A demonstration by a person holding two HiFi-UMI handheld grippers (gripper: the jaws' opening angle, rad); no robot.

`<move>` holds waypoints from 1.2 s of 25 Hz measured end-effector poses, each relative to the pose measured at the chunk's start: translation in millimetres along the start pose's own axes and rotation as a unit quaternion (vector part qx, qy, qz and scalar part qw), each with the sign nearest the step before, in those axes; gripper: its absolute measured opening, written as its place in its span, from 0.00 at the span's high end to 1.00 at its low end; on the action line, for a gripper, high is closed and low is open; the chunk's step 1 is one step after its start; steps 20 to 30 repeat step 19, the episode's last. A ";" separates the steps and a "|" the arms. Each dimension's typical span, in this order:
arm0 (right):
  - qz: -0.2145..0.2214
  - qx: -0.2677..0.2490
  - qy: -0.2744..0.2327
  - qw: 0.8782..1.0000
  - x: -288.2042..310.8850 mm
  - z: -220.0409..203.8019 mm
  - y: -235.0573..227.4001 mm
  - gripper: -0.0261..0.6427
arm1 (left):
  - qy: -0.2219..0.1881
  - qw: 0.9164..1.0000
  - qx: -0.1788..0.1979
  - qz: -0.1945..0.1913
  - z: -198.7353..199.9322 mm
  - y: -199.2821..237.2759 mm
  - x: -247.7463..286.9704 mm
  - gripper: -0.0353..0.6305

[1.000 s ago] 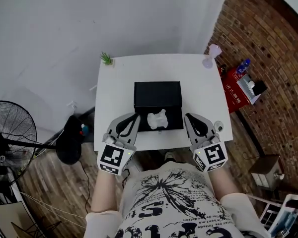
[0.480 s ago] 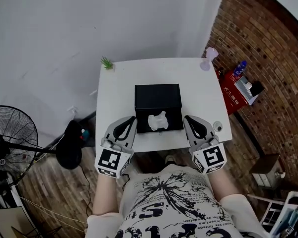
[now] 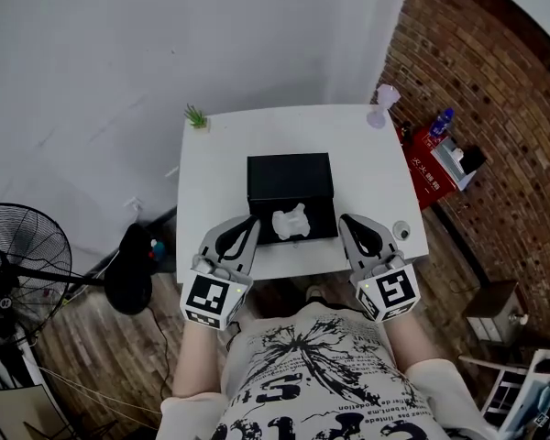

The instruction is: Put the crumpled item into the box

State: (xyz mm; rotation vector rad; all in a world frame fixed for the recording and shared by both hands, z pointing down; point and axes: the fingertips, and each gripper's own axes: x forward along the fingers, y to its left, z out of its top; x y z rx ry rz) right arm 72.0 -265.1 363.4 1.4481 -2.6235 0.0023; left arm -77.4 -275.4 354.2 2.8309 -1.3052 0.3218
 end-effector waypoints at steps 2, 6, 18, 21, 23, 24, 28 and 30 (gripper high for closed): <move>-0.001 -0.001 -0.005 1.000 -1.1 0.8 -1.2 0.94 | 0.000 1.000 0.004 -0.001 0.6 -1.9 0.5 0.93; -0.003 -0.006 -0.008 1.000 -1.5 1.7 -2.4 0.94 | 0.001 1.000 0.011 -0.004 -0.1 -4.3 1.2 0.93; -0.012 -0.022 -0.014 1.000 1.7 6.2 -10.5 0.94 | 0.004 1.000 0.005 0.000 0.2 -2.8 9.0 0.93; -0.014 -0.023 -0.014 1.000 1.6 6.1 -11.6 0.94 | 0.005 1.000 0.005 0.000 -0.2 -2.6 10.3 0.93; -0.014 -0.023 -0.014 1.000 1.6 6.1 -11.6 0.94 | 0.005 1.000 0.005 0.000 -0.2 -2.6 10.3 0.93; -0.014 -0.023 -0.014 1.000 1.6 6.1 -11.6 0.94 | 0.005 1.000 0.005 0.000 -0.2 -2.6 10.3 0.93; -0.014 -0.023 -0.014 1.000 1.6 6.1 -11.6 0.94 | 0.005 1.000 0.005 0.000 -0.2 -2.6 10.3 0.93; -0.014 -0.023 -0.014 1.000 1.6 6.1 -11.6 0.94 | 0.005 1.000 0.005 0.000 -0.2 -2.6 10.3 0.93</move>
